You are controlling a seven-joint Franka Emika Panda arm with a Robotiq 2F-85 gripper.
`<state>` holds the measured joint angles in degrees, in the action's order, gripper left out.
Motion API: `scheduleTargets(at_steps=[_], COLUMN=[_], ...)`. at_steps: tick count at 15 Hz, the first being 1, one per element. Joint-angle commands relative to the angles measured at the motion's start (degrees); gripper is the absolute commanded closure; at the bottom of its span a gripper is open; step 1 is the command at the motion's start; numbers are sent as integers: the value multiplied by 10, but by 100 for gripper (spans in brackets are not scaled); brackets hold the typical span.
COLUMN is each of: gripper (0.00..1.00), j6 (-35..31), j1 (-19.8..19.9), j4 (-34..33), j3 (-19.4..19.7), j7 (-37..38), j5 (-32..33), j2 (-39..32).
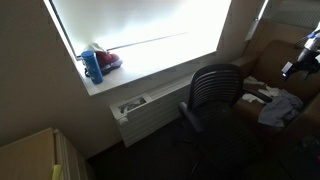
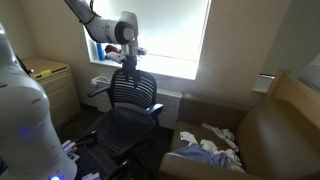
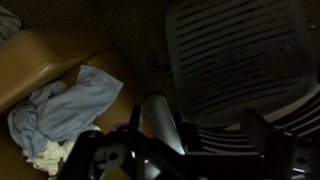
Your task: Turn the chair to the left
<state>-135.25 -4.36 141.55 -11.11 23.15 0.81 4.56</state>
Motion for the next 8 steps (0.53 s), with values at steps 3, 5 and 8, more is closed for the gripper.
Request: scheduleTargets(at_steps=[3, 5, 8], gripper=[0, 0, 0], j6=[39, 8, 8], j1=[-13, -17, -20], j4=[-96, -58, -58], j3=[24, 28, 30], j7=[-88, -79, -78], j5=[11, 0, 0], j2=[-153, -123, -122])
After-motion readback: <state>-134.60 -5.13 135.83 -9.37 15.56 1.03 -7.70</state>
